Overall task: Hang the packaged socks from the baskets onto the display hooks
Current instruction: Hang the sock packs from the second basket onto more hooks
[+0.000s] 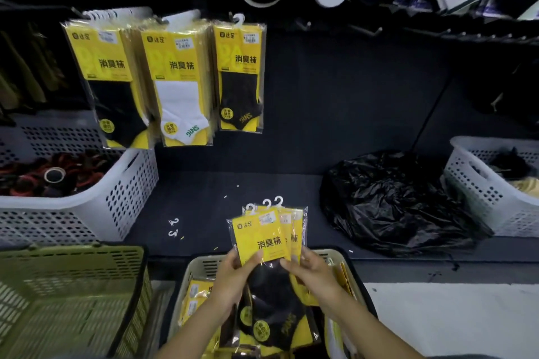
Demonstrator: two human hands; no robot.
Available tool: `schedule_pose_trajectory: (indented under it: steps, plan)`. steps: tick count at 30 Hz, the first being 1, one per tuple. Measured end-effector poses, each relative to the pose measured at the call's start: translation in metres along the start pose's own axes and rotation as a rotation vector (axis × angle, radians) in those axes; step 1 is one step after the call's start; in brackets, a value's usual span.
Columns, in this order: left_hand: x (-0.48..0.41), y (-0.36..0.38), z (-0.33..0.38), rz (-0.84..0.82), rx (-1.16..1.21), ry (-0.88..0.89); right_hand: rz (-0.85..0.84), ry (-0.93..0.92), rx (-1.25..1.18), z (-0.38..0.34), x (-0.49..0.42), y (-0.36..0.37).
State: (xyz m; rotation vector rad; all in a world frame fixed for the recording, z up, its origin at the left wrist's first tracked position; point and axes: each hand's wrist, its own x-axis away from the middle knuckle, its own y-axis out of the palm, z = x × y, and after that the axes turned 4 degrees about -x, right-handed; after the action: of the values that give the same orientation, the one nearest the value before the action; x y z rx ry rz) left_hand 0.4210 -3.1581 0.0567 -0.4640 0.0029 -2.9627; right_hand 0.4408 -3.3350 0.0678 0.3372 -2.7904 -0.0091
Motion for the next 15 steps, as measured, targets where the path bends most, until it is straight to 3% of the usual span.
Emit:
schedule_pose_trajectory:
  steps: [15]
  plan:
    - [-0.048,-0.105,0.187,0.374,0.033,0.466,0.119,-0.421,-0.1,-0.172,-0.066,0.031]
